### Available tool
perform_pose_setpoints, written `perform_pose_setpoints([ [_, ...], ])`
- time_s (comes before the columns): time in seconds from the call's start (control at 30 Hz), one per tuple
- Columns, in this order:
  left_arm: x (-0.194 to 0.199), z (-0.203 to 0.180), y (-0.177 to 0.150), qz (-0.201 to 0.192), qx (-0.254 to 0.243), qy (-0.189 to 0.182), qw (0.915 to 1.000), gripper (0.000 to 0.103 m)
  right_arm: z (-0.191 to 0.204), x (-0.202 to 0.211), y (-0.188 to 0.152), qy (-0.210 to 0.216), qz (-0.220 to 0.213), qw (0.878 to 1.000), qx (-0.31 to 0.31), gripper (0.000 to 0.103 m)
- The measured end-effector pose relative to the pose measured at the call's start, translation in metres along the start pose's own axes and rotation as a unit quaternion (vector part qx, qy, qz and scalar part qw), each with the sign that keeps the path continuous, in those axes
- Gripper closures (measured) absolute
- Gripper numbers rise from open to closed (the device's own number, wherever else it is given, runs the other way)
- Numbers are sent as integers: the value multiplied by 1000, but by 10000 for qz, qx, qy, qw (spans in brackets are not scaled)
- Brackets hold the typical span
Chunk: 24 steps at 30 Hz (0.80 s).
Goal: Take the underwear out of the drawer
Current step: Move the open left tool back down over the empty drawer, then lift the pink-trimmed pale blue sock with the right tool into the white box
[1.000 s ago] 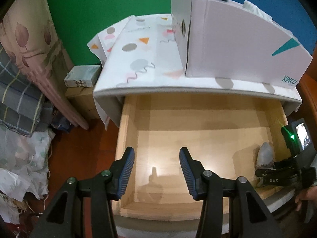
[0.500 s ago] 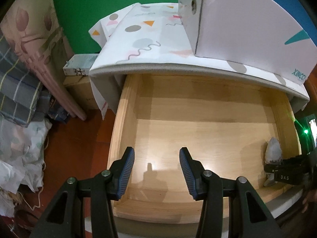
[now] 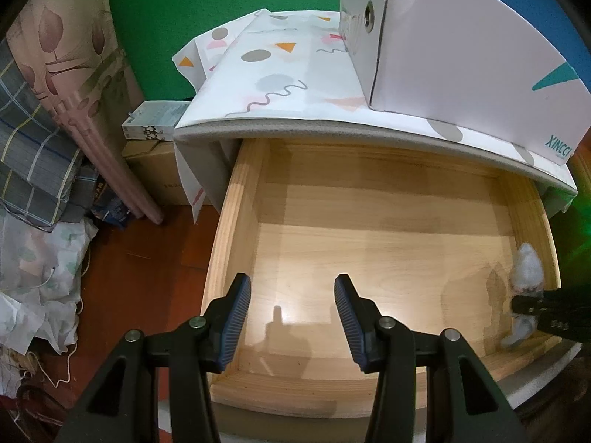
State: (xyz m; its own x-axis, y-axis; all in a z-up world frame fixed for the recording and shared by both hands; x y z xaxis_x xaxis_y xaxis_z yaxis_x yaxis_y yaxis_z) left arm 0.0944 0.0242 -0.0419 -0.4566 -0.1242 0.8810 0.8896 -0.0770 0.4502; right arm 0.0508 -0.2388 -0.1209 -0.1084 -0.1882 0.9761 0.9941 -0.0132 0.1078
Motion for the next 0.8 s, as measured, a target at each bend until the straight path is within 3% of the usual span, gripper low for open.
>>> perform_pose_setpoints([
  [0.33,1,3,0,-12,37,-17,10000,55,-5,82,-6,239,-653,9975,119,79],
  [0.67,0,4,-1,-27,33,-5,10000,55,4,181,20,311,-1263,9910,328,79],
  [0.7,0,4,-1,-25,36,-9,10000,55,4,188,21,93,-1002,9944,308,79],
  [0.8,0,4,-1,-30,40,-6,10000,55,17,204,36,60,-1212,9918,397,79],
])
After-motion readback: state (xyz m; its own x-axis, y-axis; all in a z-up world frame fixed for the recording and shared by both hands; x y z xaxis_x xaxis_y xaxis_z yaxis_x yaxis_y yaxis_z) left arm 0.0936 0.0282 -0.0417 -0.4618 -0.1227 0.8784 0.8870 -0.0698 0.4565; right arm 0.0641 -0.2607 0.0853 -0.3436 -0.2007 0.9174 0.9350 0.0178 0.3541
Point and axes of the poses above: each gripper's, at about its wrist camera, not at the fingertips, and x roughly against the way its jaws point, z to its left, y to its top, the point moved 4 cm from there along -x, roughly the way its jaws point, and after that the axes turned 6 degrees about y, right-handed, at the moved point
